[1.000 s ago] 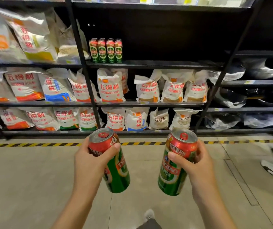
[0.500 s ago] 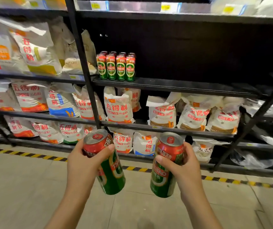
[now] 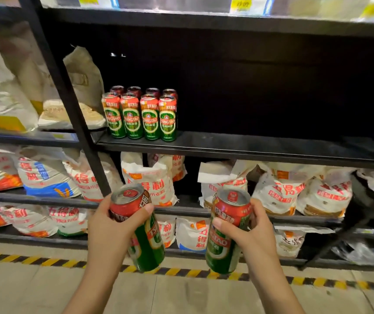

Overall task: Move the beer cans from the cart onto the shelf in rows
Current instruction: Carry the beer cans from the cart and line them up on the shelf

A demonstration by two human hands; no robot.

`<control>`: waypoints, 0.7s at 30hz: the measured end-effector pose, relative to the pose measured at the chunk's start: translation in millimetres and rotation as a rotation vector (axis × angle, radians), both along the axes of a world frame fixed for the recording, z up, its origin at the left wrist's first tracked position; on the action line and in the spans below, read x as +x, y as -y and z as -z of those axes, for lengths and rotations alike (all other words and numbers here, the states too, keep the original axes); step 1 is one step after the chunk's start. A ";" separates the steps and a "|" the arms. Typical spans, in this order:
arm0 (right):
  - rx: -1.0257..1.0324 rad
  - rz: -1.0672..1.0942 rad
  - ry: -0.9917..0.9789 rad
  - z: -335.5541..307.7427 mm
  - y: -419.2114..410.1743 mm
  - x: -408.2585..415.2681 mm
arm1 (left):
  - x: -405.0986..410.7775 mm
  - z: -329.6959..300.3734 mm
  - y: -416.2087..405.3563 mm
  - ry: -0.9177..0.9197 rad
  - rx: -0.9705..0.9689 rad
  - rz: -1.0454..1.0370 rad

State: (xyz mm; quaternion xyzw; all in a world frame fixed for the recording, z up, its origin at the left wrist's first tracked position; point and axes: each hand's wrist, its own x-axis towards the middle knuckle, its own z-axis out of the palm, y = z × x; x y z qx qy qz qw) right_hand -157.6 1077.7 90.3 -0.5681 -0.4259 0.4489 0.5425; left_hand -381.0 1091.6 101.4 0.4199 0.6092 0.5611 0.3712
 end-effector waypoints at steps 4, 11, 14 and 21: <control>0.025 0.035 -0.007 -6.9 -59.7 0.4 | 9.5 -9.8 -69.8 -0.025 0.042 0.071; 0.056 0.065 0.010 -12.4 -142.5 17.7 | 38.6 -19.3 -156.6 0.006 0.074 0.151; 0.092 0.059 0.033 -14.4 -181.5 30.5 | 55.3 -22.1 -193.7 0.005 0.087 0.181; 0.186 -0.033 0.062 -23.5 -274.7 57.9 | 97.3 -31.4 -281.8 0.009 0.146 0.218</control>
